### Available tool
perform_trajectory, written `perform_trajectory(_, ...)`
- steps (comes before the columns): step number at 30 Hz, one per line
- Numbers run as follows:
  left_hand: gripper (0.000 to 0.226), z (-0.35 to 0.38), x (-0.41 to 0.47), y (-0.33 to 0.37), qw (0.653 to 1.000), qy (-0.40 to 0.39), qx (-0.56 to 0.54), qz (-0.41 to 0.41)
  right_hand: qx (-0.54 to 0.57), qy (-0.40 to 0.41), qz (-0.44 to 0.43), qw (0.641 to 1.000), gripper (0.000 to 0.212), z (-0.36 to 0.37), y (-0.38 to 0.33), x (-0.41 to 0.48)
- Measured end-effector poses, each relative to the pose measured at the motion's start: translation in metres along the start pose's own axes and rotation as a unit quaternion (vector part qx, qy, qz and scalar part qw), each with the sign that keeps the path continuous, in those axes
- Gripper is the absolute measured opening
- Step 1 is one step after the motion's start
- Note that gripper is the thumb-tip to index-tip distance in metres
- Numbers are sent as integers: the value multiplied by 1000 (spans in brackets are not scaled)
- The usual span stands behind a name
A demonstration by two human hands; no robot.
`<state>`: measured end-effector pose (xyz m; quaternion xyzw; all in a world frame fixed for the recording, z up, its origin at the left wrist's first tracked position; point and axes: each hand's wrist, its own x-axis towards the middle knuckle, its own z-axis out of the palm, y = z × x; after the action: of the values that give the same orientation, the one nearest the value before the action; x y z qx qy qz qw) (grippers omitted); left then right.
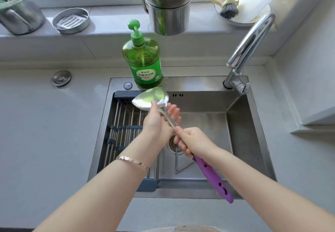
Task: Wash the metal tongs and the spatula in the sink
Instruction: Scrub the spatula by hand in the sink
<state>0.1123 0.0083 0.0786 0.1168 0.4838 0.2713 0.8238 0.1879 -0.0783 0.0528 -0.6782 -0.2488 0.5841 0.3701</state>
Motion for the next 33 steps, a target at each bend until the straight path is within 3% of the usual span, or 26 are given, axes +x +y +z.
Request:
perform_trajectory(3,55,-2,13,13,994,67,-77,43,-84,-28,-45,995,34,-4,3,-4)
perform_trajectory(6,53,-4,15,20,986,107,-114,62,-100,-21,-40,994,32,-13,6,-9)
perform_trajectory(11,48,-1,10,1,983,139,-78,88,-190,-46,-13,981,44,-11,-5,-3)
perform_trajectory(14,46,2,5,-2,983,150,-40,97,-185,-41,2,982,54,-7,-3,3)
perform_trajectory(17,44,-2,4,11,974,189,-57,107,-133,-57,-33,989,40,-8,1,-1)
perform_trajectory(19,44,-9,6,25,963,230,-91,106,-166,-37,-93,981,36,-14,8,-6)
perform_trajectory(20,45,-14,8,32,957,247,-113,104,-241,-10,-141,960,38,-18,15,-9)
perform_trajectory(21,46,-19,10,39,951,256,-136,104,-354,42,-184,916,45,-22,21,-12)
perform_trajectory(23,49,-27,13,47,947,250,-170,107,-539,153,-242,792,68,-30,37,-14)
perform_trajectory(24,50,-28,13,47,947,243,-178,111,-584,196,-262,743,73,-29,39,-15)
perform_trajectory(25,49,-27,12,45,947,241,-178,118,-598,214,-268,724,72,-26,39,-14)
perform_trajectory(26,49,-26,11,42,947,236,-174,128,-593,197,-249,740,66,-22,34,-13)
perform_trajectory(29,49,-20,6,34,957,181,-167,154,-404,19,-31,914,63,-23,8,-7)
perform_trajectory(30,48,-20,4,35,960,165,-169,153,-304,-44,44,950,66,-27,1,-3)
perform_trajectory(31,48,-19,3,36,962,157,-169,148,-200,-117,116,966,66,-33,-5,-1)
perform_trajectory(33,47,-19,3,39,965,157,-162,134,-18,-215,202,955,63,-41,-8,2)
